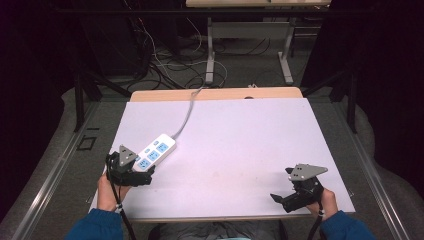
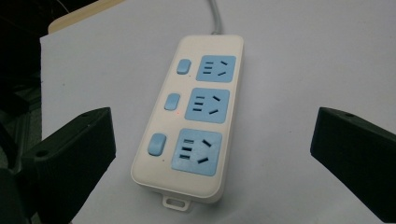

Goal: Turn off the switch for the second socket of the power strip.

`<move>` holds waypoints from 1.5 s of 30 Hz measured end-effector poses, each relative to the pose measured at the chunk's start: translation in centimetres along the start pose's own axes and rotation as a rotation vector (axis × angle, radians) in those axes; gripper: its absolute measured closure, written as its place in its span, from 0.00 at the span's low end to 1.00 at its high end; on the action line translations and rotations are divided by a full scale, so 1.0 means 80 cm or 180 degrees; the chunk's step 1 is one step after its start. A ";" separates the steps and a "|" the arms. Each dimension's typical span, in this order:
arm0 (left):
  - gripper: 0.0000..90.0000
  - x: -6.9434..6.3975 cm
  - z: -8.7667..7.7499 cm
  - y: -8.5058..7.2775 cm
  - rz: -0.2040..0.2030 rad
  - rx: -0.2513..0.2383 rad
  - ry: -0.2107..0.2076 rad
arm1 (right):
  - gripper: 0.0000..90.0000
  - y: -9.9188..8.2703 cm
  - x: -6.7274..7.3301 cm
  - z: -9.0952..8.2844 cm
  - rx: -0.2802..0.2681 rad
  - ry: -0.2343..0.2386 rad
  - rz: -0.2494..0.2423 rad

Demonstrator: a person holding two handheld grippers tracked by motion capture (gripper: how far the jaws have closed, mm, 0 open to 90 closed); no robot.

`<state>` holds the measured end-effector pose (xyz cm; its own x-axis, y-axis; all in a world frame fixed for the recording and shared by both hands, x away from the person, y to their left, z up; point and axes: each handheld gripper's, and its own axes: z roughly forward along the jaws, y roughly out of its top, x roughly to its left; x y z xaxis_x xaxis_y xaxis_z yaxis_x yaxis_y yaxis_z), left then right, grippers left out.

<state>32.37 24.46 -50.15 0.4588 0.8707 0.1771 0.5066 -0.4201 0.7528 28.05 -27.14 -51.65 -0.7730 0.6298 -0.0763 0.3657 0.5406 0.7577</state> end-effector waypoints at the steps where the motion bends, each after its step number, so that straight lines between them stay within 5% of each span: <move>1: 0.00 0.000 0.000 0.000 0.0000 0.0000 0.0000 | 0.00 0.000 -0.001 0.000 0.0004 -0.0011 -0.0022; 45: 0.00 0.041 0.058 0.023 -0.0267 0.0116 -0.0021 | 0.00 0.001 0.001 0.000 0.0071 0.0045 -0.0027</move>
<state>38.20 25.33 -51.15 0.4184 0.9016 0.1102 0.5697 -0.3550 0.7412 28.03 -27.06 -51.64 -0.7834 0.6172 -0.0732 0.3704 0.5582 0.7425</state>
